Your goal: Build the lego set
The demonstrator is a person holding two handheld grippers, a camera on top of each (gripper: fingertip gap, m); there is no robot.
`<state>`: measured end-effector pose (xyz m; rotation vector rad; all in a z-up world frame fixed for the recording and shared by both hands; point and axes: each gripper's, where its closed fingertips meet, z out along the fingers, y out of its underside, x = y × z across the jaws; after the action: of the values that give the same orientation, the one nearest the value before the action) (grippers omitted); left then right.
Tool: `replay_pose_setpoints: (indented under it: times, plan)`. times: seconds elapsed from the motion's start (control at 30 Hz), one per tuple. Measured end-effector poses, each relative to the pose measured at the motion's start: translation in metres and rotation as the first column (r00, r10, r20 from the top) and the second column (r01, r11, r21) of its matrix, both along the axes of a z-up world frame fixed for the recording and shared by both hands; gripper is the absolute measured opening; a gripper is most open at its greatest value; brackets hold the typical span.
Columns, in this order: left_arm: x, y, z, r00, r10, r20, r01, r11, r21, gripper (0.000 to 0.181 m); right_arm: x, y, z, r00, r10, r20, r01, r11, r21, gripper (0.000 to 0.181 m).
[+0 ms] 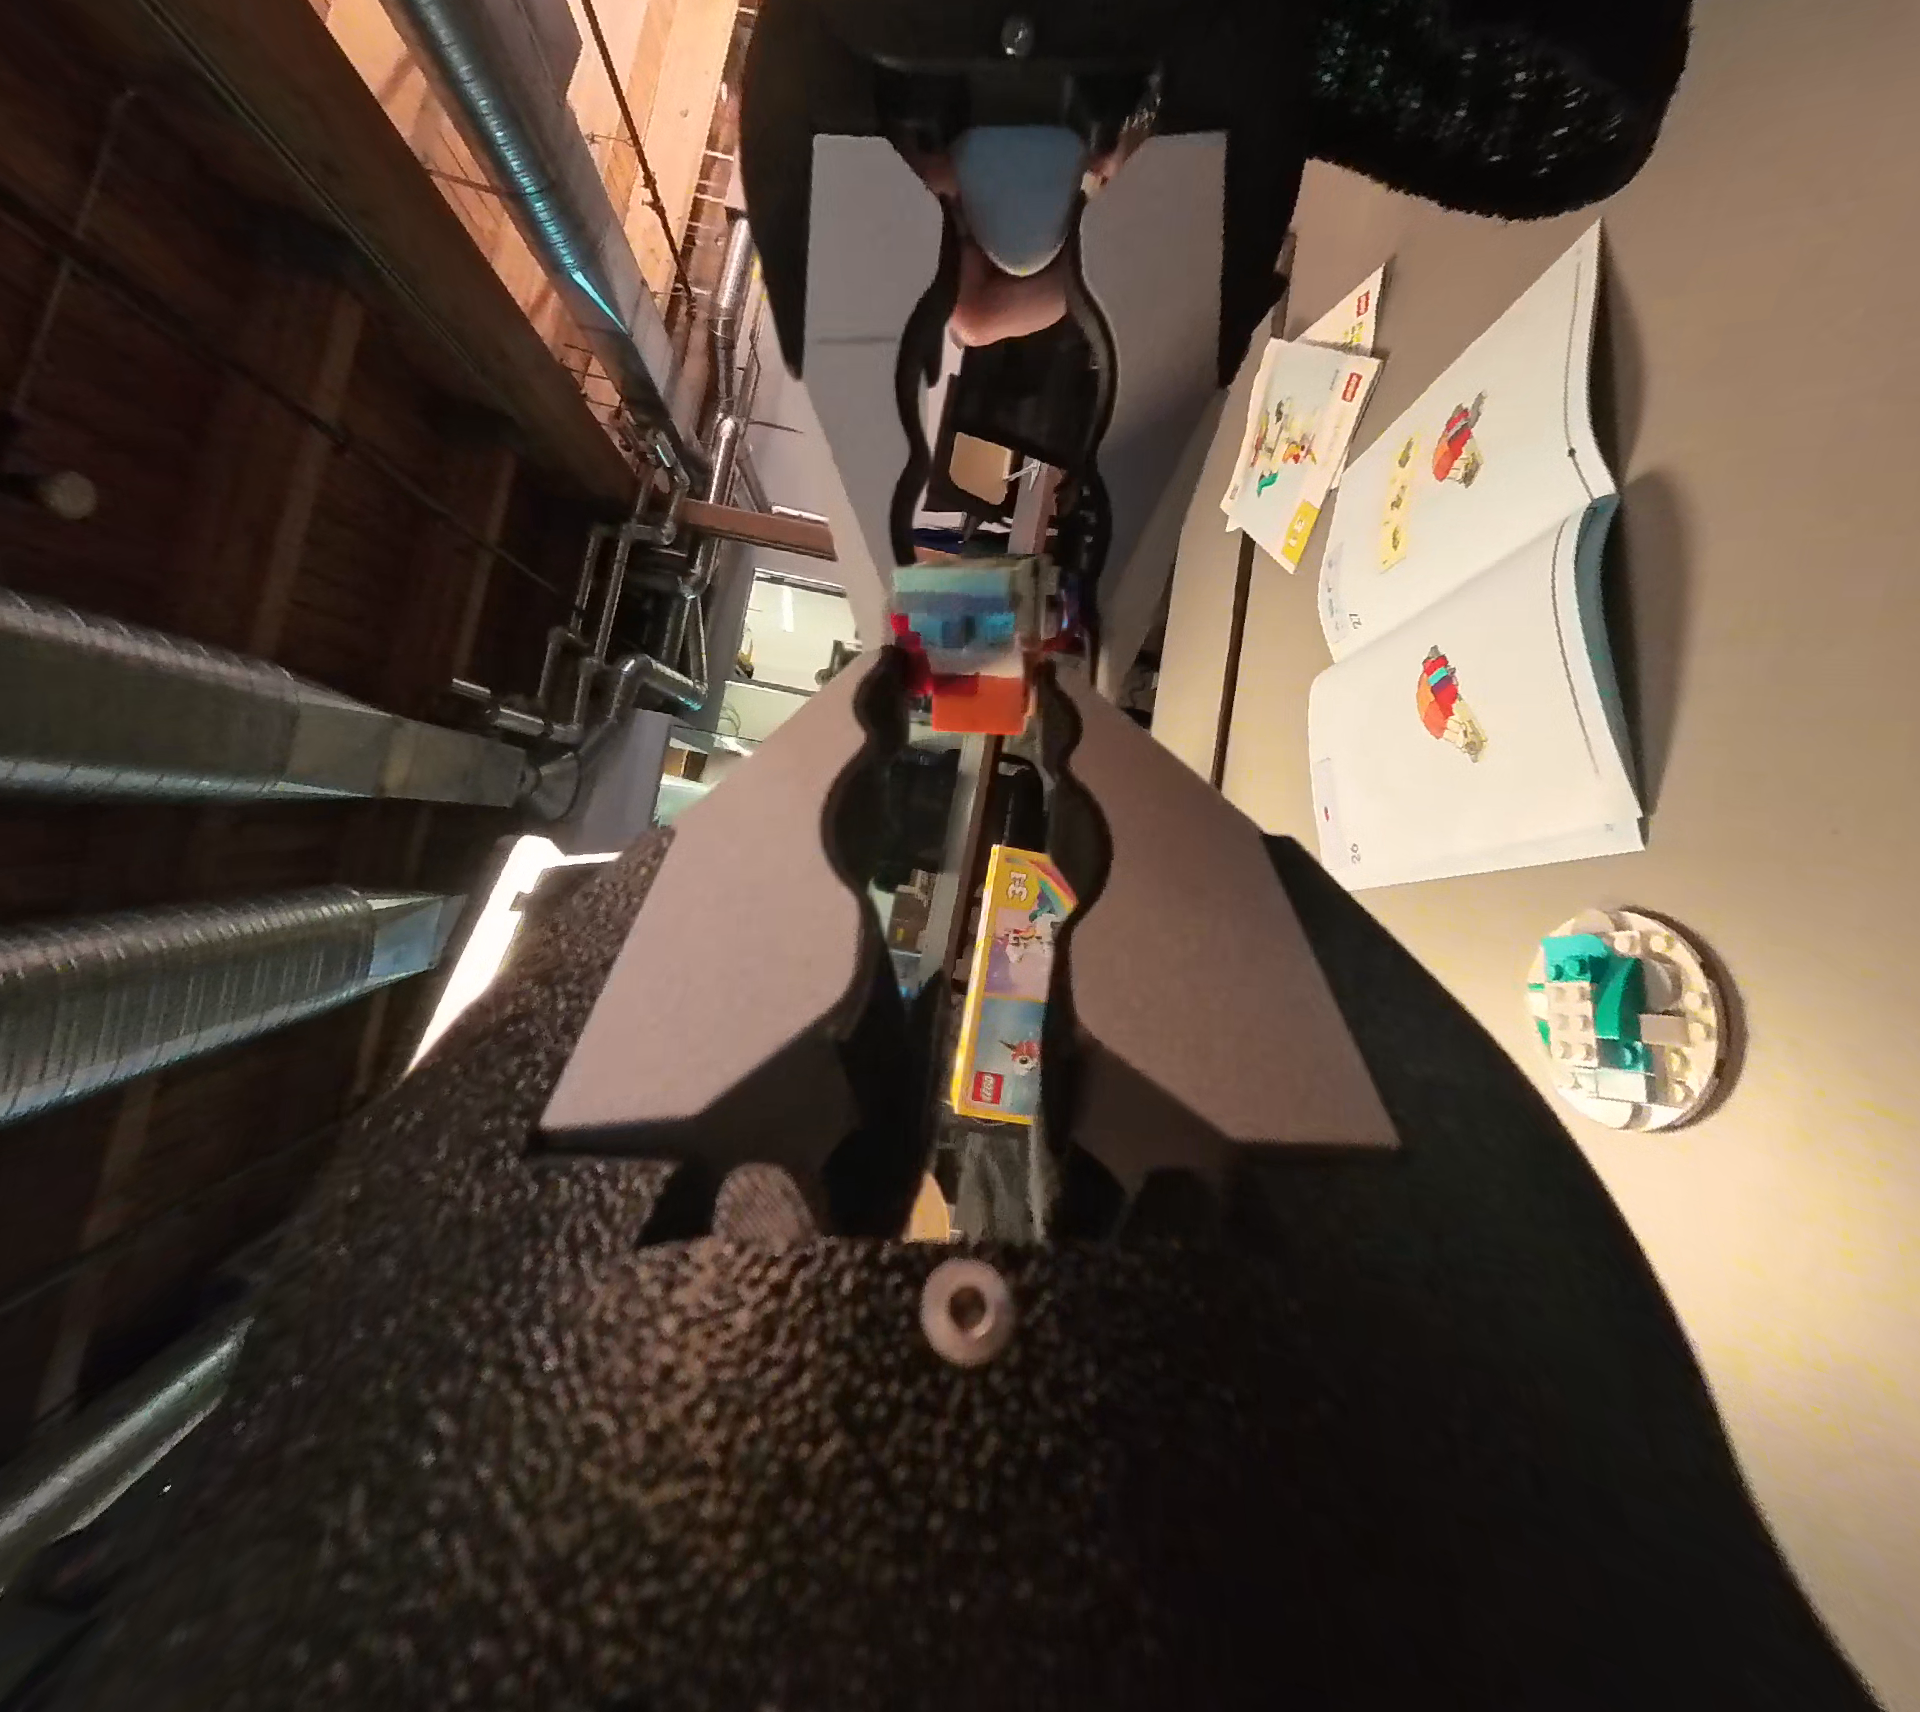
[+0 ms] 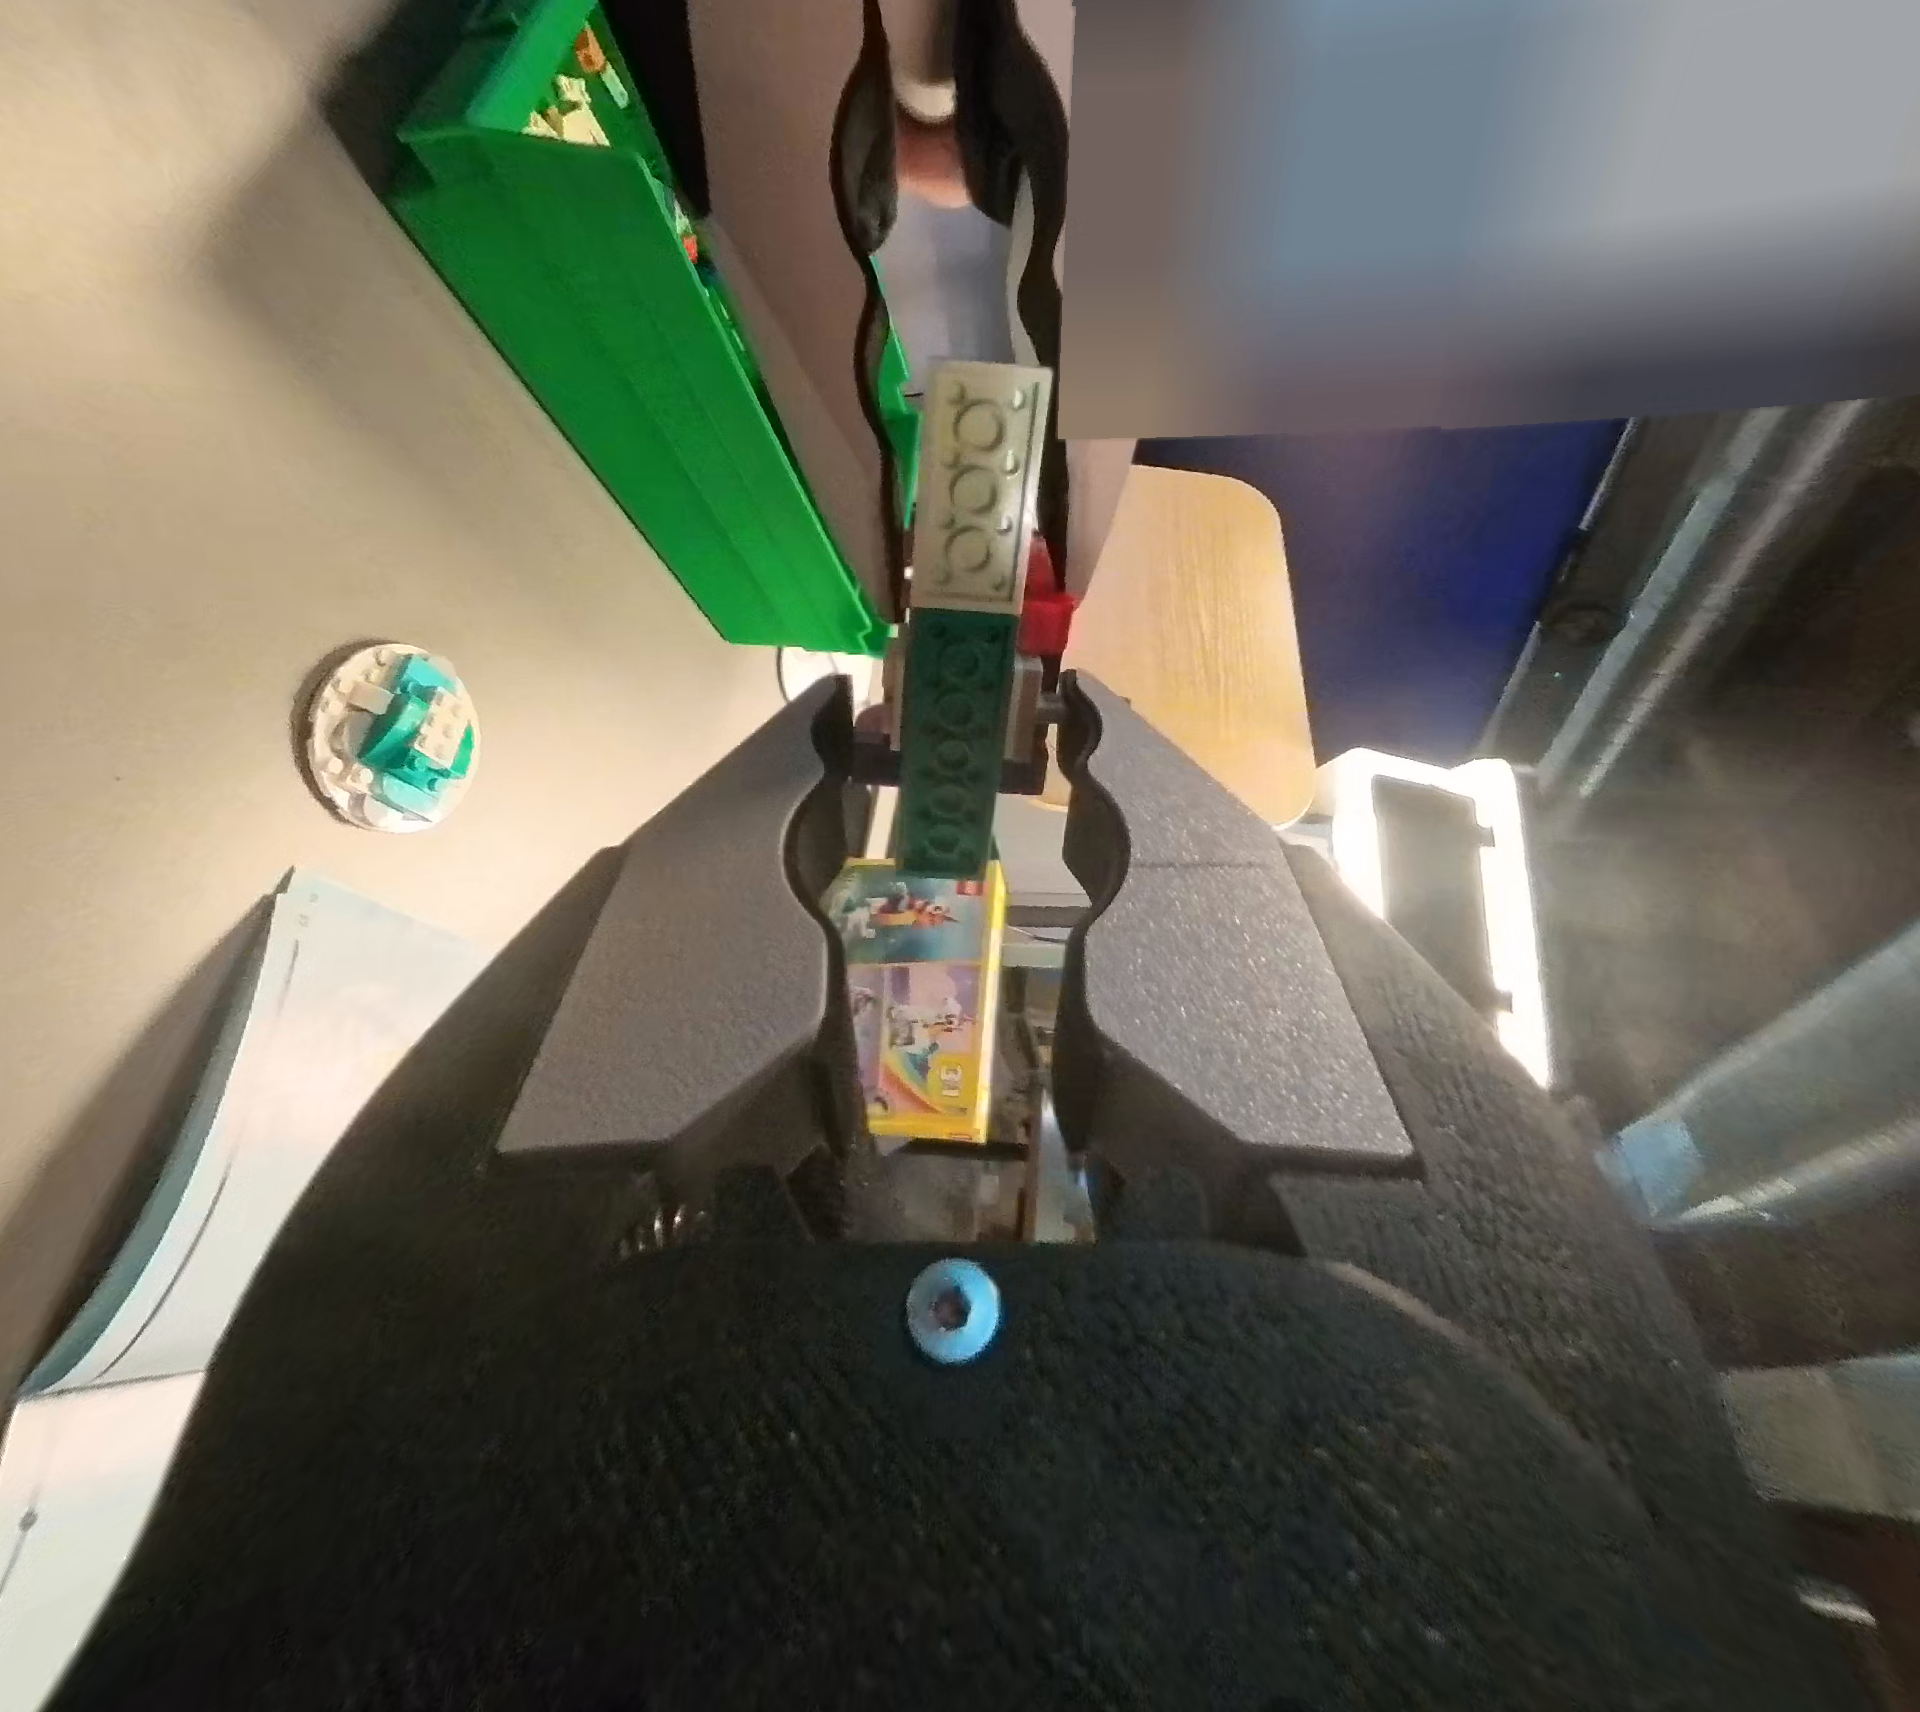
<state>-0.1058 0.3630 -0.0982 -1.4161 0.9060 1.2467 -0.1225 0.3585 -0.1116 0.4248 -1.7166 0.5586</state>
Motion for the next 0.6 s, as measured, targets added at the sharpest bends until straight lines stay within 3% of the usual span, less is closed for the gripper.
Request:
replay_pose_setpoints:
  times: [0.6]
  plan:
    - [-0.010, 0.007, -0.009, 0.994, 0.107, -0.019, -0.106, 0.994, 0.011, 0.021, -0.014, 0.009, -0.006, 0.992, -0.120, 0.038, 0.121, 0.992, -0.023, 0.036]
